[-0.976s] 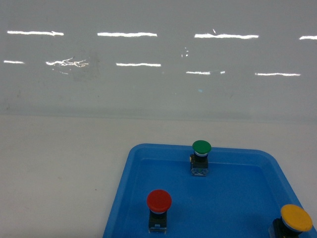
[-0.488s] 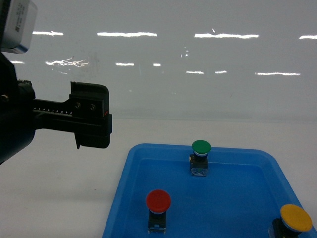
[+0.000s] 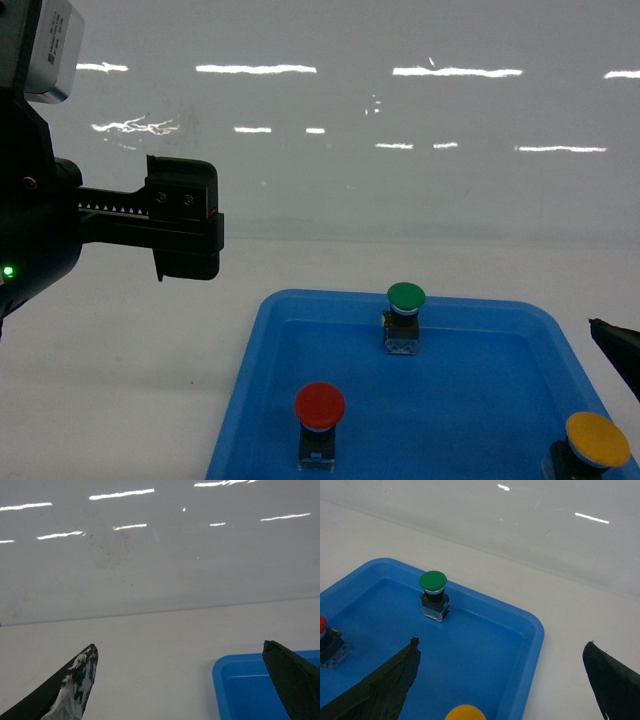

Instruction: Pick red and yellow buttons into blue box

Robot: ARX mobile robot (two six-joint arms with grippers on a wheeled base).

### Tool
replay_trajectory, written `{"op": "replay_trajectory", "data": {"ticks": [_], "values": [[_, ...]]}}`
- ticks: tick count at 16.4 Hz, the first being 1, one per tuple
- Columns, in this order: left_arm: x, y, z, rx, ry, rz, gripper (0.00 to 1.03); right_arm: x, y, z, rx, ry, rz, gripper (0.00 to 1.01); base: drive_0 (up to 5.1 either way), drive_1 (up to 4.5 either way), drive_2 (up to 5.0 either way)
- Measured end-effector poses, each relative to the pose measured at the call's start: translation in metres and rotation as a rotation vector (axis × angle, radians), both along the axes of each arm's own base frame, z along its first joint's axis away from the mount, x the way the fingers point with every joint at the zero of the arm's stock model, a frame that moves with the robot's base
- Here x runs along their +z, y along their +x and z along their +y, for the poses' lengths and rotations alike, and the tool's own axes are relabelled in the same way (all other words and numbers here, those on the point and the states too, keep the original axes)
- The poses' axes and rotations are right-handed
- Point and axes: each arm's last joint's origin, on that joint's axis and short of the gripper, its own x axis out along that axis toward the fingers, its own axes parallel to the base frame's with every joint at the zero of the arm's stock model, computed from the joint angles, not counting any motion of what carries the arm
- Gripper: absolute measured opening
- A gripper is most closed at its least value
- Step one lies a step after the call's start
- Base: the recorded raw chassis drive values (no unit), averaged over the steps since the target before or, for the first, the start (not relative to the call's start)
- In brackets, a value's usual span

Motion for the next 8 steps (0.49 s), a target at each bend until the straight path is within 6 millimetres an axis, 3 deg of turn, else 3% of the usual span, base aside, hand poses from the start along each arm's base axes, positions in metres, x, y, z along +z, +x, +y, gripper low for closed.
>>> {"op": "replay_trajectory", "data": {"ticks": [3, 8], "values": [[0.000, 0.000, 0.000, 0.000, 0.000, 0.000, 0.98, 0.000, 0.000, 0.004, 0.019, -0.006, -0.024, 0.98, 0.0, 0.00, 0.0], [0.000, 0.000, 0.000, -0.001, 0.000, -0.001, 0.98, -0.026, 0.002, 0.023, 0.094, -0.041, 0.065, 0.98, 0.0, 0.00, 0.0]]}}
